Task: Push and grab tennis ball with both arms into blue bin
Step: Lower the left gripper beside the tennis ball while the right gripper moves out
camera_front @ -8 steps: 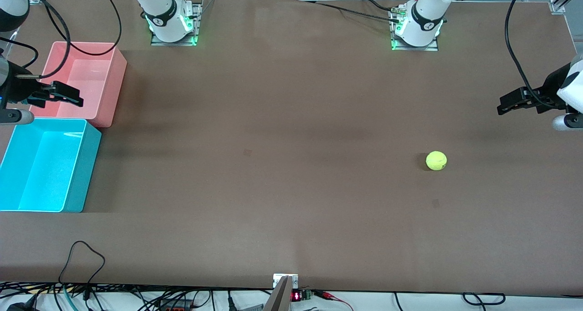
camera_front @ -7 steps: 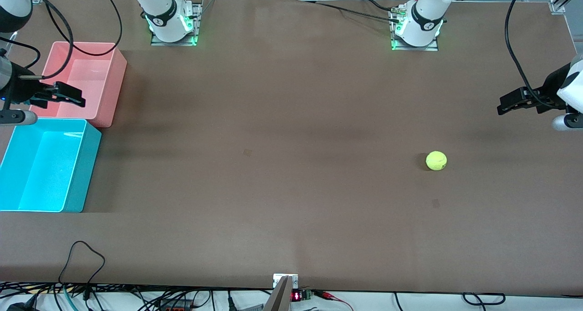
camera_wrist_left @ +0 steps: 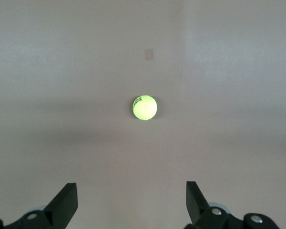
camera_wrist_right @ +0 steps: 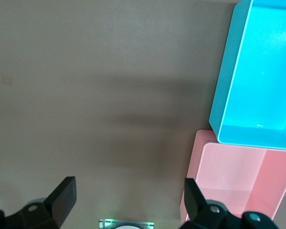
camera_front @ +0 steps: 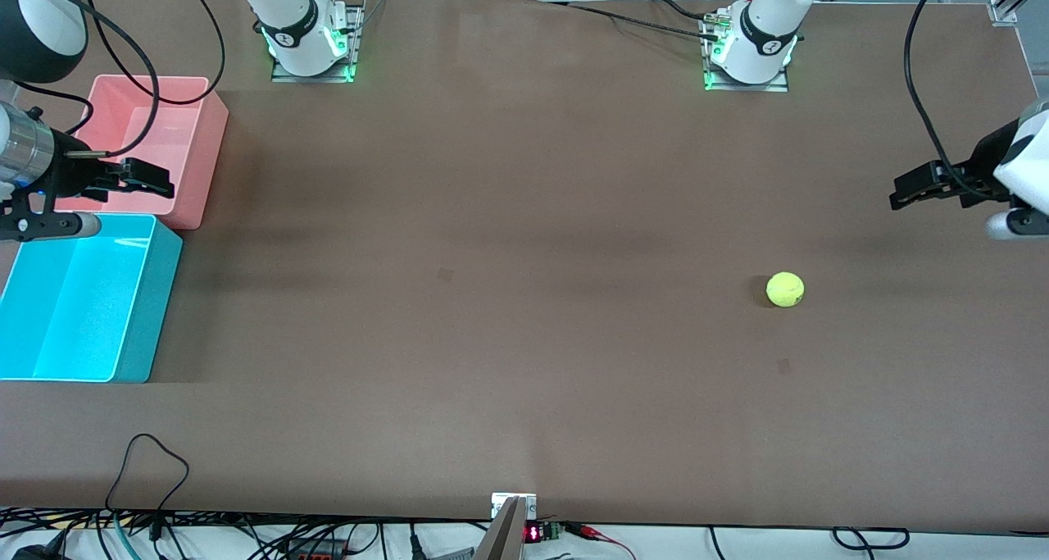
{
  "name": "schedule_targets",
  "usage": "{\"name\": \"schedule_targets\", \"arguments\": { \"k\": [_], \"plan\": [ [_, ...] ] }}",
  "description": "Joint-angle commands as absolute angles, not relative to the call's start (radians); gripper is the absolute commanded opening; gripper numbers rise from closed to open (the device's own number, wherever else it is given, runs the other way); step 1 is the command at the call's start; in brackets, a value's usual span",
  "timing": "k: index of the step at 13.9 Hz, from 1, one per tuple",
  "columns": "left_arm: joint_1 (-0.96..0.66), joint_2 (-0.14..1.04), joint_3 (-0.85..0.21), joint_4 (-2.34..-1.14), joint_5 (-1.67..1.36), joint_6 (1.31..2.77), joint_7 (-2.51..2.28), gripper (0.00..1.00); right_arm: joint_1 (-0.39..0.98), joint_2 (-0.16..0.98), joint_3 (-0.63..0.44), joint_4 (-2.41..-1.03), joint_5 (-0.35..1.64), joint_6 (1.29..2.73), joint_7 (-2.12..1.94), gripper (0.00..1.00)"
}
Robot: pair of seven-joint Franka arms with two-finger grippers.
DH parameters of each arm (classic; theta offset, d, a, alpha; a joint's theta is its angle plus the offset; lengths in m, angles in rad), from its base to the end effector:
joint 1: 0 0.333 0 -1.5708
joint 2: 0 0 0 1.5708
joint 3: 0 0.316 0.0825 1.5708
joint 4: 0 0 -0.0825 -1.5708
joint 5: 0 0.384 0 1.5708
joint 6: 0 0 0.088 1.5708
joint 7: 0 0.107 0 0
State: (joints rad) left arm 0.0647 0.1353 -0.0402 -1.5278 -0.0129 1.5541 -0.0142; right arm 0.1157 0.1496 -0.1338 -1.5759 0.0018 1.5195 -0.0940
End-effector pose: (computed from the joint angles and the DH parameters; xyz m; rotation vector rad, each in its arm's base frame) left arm 0.5900 0.0145 0.5659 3.1175 0.0612 -0.1698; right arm 0.5848 -0.0055 0.5335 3.1162 0.1173 -0.3213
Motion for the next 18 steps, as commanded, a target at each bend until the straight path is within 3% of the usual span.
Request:
{"name": "schedule_targets", "arguments": {
  "k": [1, 5, 9, 10, 11, 12, 13, 15, 18],
  "plan": [
    [0.072, 0.251, -0.032, -1.503, -0.023, 1.571, 0.028, 1.0, 0.115, 0.155, -0.137, -1.572, 0.0, 1.476, -0.097, 1.0],
    [0.158, 0.444, -0.025, -1.454, -0.035, 1.663, 0.318, 1.0, 0.117, 0.16, -0.137, -1.572, 0.002, 1.453, -0.095, 1.0],
    [0.198, 0.518, -0.028, -1.479, -0.043, 1.808, 0.616, 1.0, 0.117, 0.158, -0.138, -1.572, 0.003, 1.453, -0.089, 1.0],
    [0.204, 0.525, -0.028, -1.502, -0.043, 1.815, 0.665, 0.84, 0.114, 0.158, -0.138, -1.572, 0.003, 1.453, -0.089, 1.0],
    [0.209, 0.52, -0.028, -1.534, -0.031, 1.816, 0.682, 0.53, 0.112, 0.158, -0.138, -1.572, 0.009, 1.453, -0.089, 1.0],
    [0.207, 0.514, -0.026, -1.567, -0.02, 1.813, 0.701, 0.33, 0.112, 0.156, -0.138, -1.572, 0.009, 1.451, -0.089, 1.0],
    [0.207, 0.503, -0.028, -1.597, 0.001, 1.815, 0.762, 0.21, 0.11, 0.156, -0.138, -1.572, 0.015, 1.453, -0.09, 1.0],
    [0.207, 0.497, -0.037, -1.614, 0.047, 1.836, 0.994, 0.05, 0.12, 0.161, -0.138, -1.574, 0.018, 1.465, -0.089, 1.0],
    [0.204, 0.503, -0.038, -1.644, 0.069, 1.893, 1.127, 0.0, 0.12, 0.224, -0.137, -1.582, 0.018, 1.492, -0.091, 1.0]
  ]
}}
